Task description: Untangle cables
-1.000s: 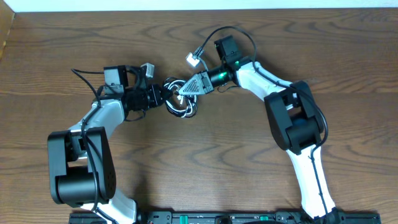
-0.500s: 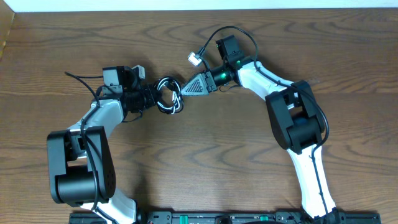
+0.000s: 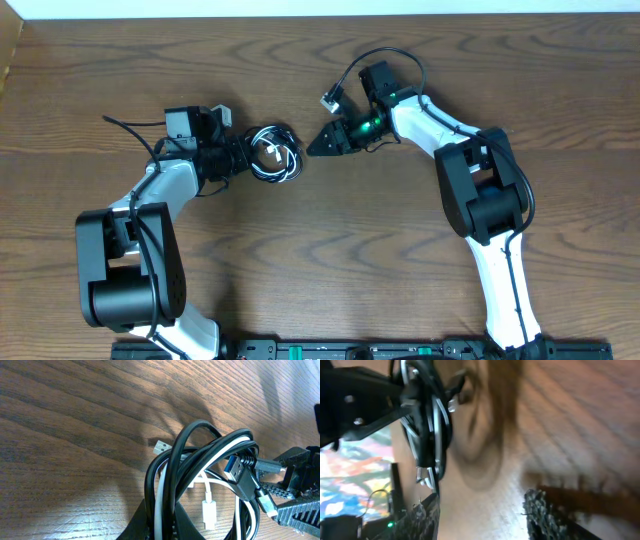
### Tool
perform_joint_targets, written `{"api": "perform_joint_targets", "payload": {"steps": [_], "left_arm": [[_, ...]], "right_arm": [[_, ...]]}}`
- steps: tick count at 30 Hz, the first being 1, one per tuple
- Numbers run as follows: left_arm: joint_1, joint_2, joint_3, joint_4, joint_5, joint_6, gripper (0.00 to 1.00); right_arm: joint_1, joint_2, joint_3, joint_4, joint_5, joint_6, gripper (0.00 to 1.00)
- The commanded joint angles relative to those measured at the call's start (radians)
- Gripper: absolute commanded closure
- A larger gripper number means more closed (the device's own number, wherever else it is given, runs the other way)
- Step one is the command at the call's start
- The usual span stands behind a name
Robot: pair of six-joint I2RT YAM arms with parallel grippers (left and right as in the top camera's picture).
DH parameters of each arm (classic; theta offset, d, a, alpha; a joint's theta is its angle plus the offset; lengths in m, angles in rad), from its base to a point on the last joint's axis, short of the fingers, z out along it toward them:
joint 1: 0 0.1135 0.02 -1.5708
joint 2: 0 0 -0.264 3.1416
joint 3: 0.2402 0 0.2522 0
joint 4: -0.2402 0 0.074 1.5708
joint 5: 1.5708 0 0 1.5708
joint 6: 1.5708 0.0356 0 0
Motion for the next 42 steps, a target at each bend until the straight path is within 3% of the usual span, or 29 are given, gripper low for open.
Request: {"api": "perform_joint_targets", "payload": {"steps": [1, 8, 12, 16, 25, 31, 37, 40, 42], "left_arm": [[0.007, 0.006, 0.009, 0.014, 0.035, -0.005, 0.92], [0.007, 0.006, 0.009, 0.05, 0.183, 0.078, 0.92], [0.007, 0.006, 0.009, 0.072, 0.268, 0.121, 0.92], [0.007, 0.006, 0.009, 0.079, 0.291, 0.143, 0.92], [0.007, 0.006, 0.009, 0.083, 0.288, 0.212, 0.92], [0.007, 0.006, 0.009, 0.09, 0.327, 0.256, 0.93], [0.007, 0.006, 0.009, 0.098, 0.469, 0.331, 0.92], [0.007, 0.006, 0.009, 0.101, 0.489, 0.337, 0.92], [0.007, 0.006, 0.009, 0.101, 0.489, 0.337, 0.92]], "right_arm": [[-0.001, -0.043, 0.004, 0.001, 0.052, -0.027, 0.49], [0.0, -0.13, 0.006, 0.005, -0.006, -0.119, 0.48], [0.004, -0.149, 0.006, 0.045, -0.129, -0.126, 0.59], [0.003, -0.149, 0.006, 0.079, -0.232, -0.126, 0.56], [0.011, -0.161, 0.006, 0.061, -0.208, -0.183, 0.51], [0.002, -0.179, 0.006, -0.001, 0.033, -0.181, 0.55], [0.001, -0.179, 0.006, -0.004, 0.024, -0.182, 0.58], [0.001, -0.179, 0.006, 0.0, -0.012, -0.181, 0.65], [0.001, -0.179, 0.006, 0.008, -0.037, -0.181, 0.76]]}}
